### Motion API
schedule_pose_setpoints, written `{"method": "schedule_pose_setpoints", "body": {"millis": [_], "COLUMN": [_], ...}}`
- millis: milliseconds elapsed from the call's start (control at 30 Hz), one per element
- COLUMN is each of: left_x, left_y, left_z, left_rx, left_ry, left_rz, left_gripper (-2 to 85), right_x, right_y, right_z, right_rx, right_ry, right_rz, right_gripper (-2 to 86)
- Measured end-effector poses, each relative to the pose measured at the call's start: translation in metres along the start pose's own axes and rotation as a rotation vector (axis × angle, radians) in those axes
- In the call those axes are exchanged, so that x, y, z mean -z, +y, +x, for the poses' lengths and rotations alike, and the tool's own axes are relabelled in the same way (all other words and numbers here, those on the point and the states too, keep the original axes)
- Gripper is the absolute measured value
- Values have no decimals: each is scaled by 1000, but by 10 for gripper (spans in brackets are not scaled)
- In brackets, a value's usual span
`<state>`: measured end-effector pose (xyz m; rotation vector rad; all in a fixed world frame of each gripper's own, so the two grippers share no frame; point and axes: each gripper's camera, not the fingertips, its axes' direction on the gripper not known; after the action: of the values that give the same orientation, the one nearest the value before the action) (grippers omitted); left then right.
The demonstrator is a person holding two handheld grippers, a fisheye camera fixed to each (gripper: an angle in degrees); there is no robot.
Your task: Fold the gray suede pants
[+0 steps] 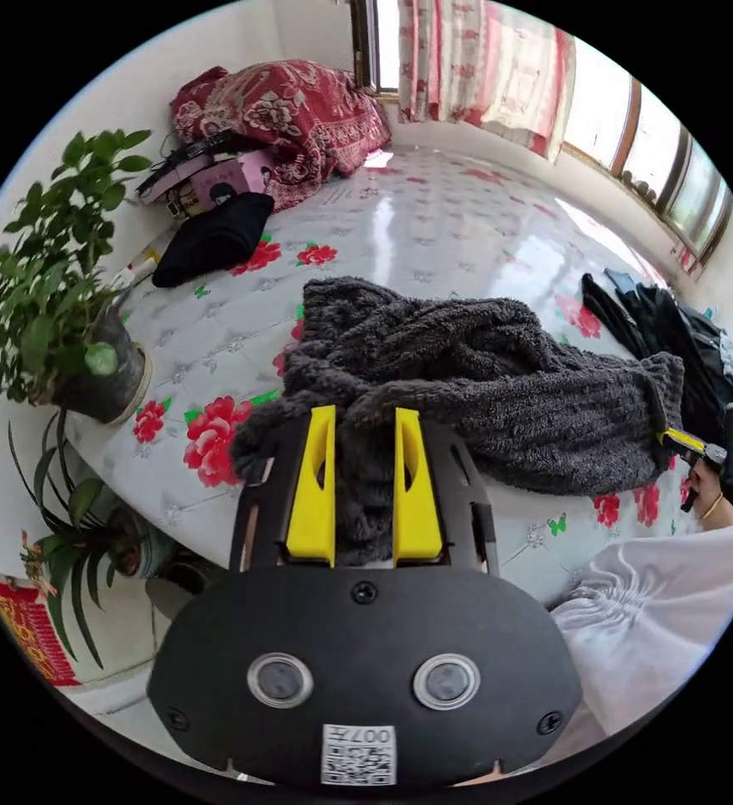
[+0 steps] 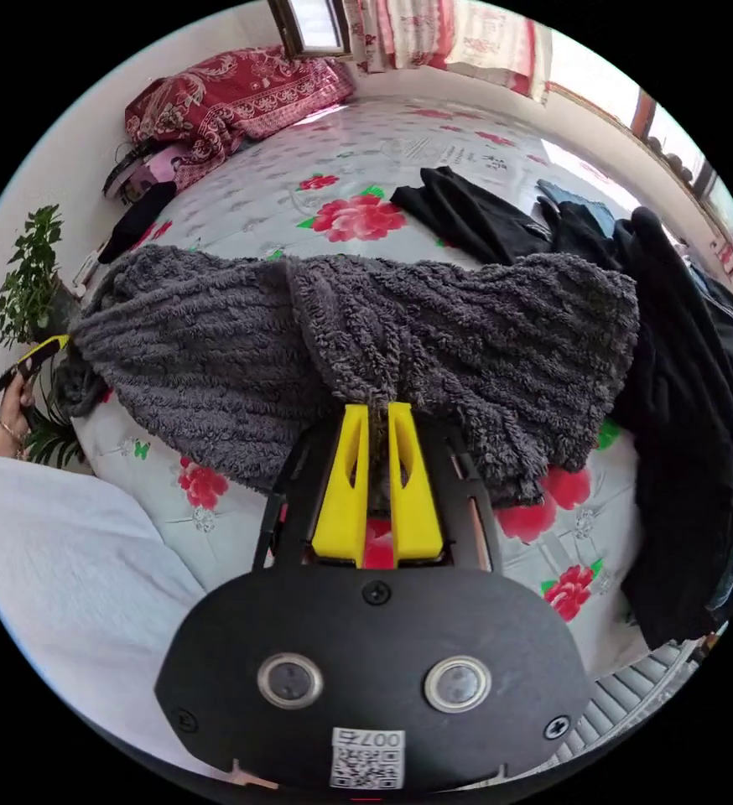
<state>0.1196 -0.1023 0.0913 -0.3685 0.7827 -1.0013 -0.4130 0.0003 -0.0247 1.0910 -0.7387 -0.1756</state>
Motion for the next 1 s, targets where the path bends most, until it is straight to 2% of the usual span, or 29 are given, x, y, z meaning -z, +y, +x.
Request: {"method": "schedule_pose_setpoints", "body": {"millis": [67,200,400,467,600,733,867,967,1000], "left_x": [13,-17,-59,-44,77,202,243,220,197], "left_y": [39,82,28,-10,-92,-90,-39,10,28], "left_z": [-35,-93,-103,-117,-167,-194,-207,-214,-212], "left_rx": [98,161,-5,-21,-4,-54,-77,-89,-90], "left_ry": [-10,65,94,110,165,150,111,176,188], "left_rz": [7,-162,-216,-125,228,508,580,510,429], "left_gripper": [98,111,29,16,7,14,26,33,34], "right_x": [38,124,182,222,371,499,520,471,440], "right_y": [15,49,22,-6,-47,-8,63,111,129], "right_z": [13,28,56,68,86,87,108,138,153], "right_rx": [-57,-103,-173,-173,-137,-82,-40,-66,-102], "right_ry": [6,103,159,147,151,241,250,242,227], "right_rz": [69,207,235,307,621,930,1023,885,796], "right_gripper": [35,20,13,12,14,14,15,16,17]}}
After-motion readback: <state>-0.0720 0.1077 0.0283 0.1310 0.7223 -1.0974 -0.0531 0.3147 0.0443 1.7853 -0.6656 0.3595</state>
